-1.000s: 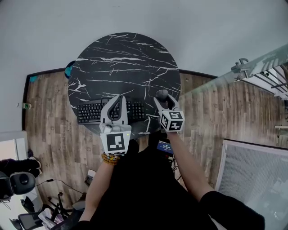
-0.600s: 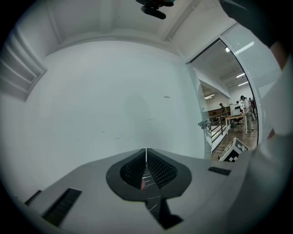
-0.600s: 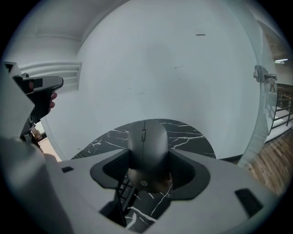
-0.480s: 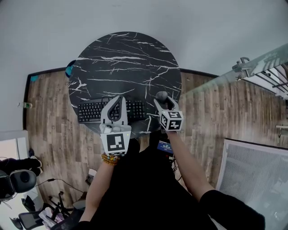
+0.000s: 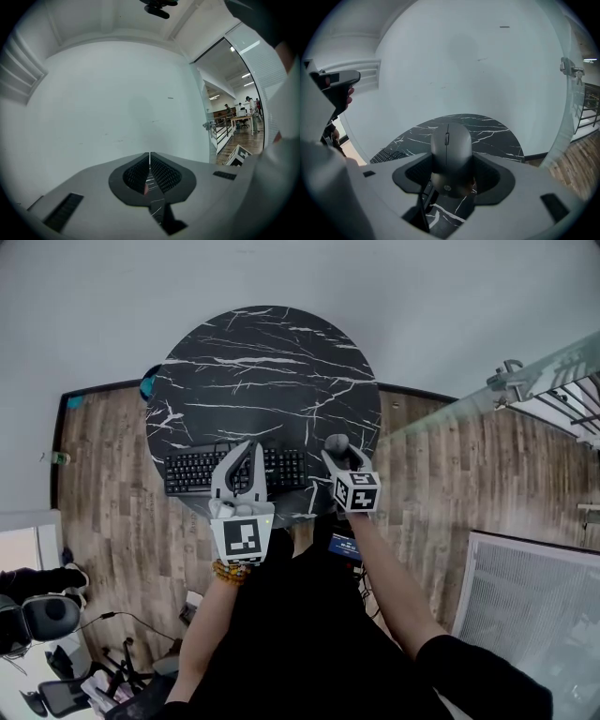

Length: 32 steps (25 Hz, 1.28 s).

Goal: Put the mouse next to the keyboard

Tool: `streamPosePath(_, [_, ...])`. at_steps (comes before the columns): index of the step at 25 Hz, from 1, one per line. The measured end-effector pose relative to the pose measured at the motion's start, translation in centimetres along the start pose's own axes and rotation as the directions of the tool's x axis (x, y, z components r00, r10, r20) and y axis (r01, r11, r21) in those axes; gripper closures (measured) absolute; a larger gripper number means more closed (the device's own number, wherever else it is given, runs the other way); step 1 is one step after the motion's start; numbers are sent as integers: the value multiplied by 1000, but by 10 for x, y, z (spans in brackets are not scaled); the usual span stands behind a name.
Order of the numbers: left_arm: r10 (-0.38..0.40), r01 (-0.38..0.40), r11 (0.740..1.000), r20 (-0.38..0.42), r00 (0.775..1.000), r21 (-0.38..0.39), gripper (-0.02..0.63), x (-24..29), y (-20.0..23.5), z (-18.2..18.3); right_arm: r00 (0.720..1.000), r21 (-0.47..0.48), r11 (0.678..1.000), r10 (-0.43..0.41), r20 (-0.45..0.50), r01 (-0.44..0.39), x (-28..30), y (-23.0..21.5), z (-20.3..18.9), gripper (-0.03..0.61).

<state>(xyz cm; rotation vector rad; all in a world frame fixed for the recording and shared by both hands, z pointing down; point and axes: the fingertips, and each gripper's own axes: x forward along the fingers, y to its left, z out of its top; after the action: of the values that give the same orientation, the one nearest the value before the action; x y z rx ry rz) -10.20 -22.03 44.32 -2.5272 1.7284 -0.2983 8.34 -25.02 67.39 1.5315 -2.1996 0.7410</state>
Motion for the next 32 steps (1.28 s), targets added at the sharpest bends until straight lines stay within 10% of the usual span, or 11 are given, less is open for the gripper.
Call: streamPosePath(32, [4, -3, 1000, -32, 999, 17, 594, -9, 0, -12, 984, 13, 1000, -17, -175, 20, 25, -10, -62, 296])
